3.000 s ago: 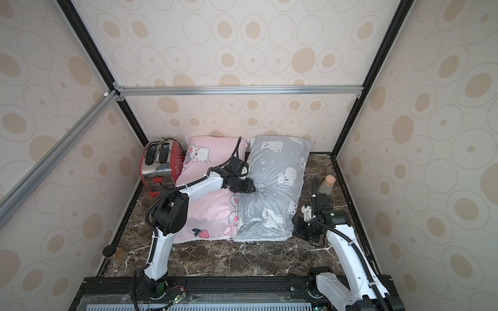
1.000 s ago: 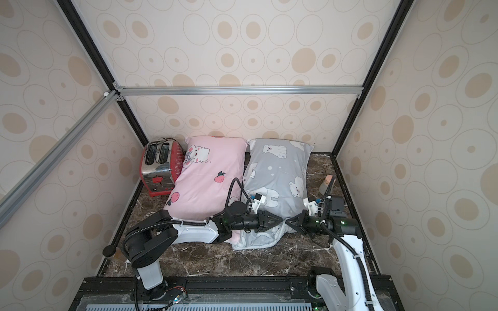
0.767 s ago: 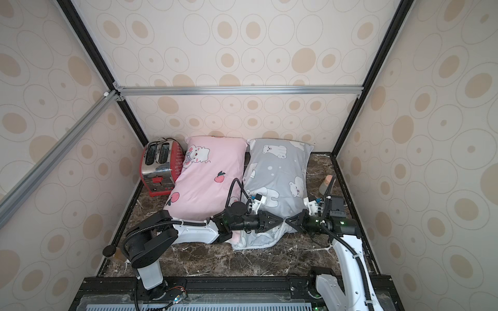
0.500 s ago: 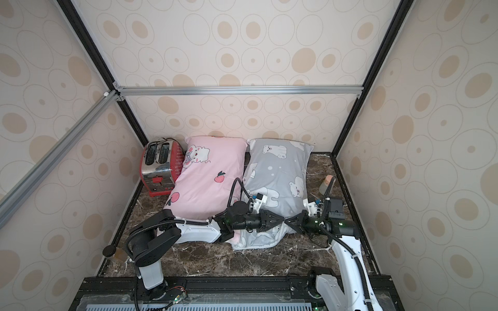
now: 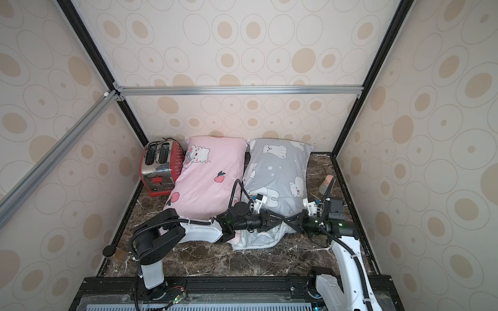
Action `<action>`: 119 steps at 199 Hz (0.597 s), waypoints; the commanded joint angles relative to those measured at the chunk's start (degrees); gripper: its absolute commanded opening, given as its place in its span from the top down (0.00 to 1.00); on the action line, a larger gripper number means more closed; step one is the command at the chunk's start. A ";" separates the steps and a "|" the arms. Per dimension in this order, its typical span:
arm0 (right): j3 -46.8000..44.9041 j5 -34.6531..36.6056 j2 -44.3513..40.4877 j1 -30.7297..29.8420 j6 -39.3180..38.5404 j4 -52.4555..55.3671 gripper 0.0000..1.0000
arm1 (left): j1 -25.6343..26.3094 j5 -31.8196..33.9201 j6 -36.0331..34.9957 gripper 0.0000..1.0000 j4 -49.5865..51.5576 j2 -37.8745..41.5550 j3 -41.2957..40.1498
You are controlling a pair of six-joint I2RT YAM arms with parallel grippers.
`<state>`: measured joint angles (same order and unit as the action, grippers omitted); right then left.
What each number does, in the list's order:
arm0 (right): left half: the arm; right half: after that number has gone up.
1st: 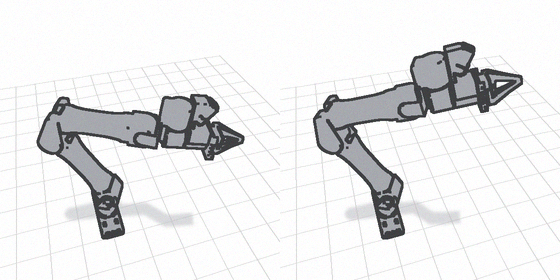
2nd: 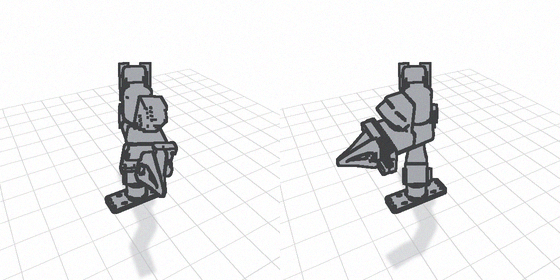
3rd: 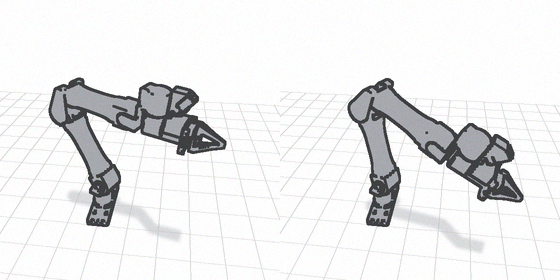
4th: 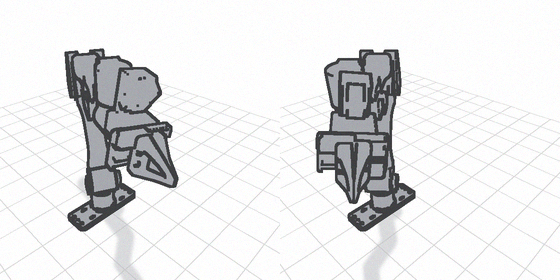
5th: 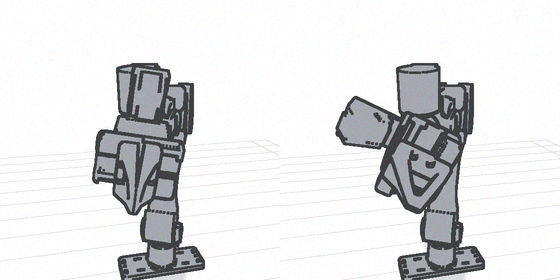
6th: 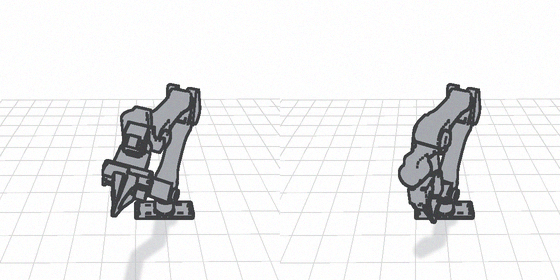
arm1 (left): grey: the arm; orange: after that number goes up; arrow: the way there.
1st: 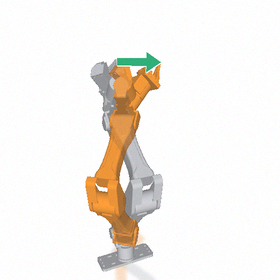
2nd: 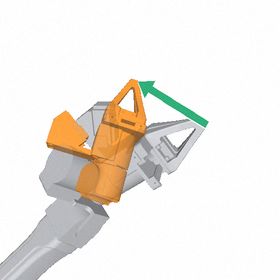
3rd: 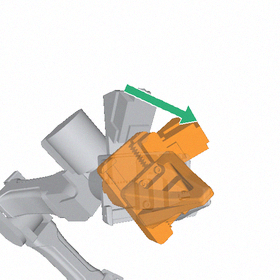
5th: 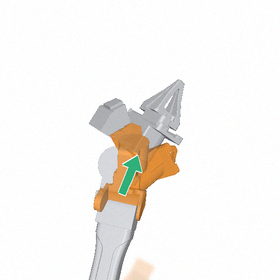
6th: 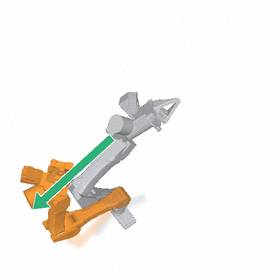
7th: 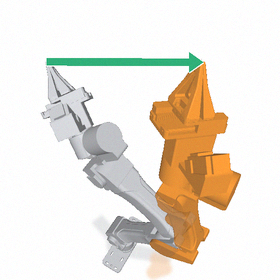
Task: Zip up pillowcases
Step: Zip the zipper on the pillowcase.
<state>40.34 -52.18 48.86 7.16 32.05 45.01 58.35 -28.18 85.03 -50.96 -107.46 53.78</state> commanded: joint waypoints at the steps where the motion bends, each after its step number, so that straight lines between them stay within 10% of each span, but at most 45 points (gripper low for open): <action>1: -0.56 -0.37 0.14 0.19 -0.62 -0.10 1.00 | 0.63 -0.45 1.28 0.69 -3.82 -0.10 1.84; 119: -0.10 4.43 0.71 0.44 -4.51 3.15 1.00 | 0.67 0.37 1.11 0.81 -2.30 -0.01 1.50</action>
<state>40.32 -49.12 49.25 7.20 29.32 45.91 58.37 -27.83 85.54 -51.22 -107.46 53.78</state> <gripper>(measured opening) 0.051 0.197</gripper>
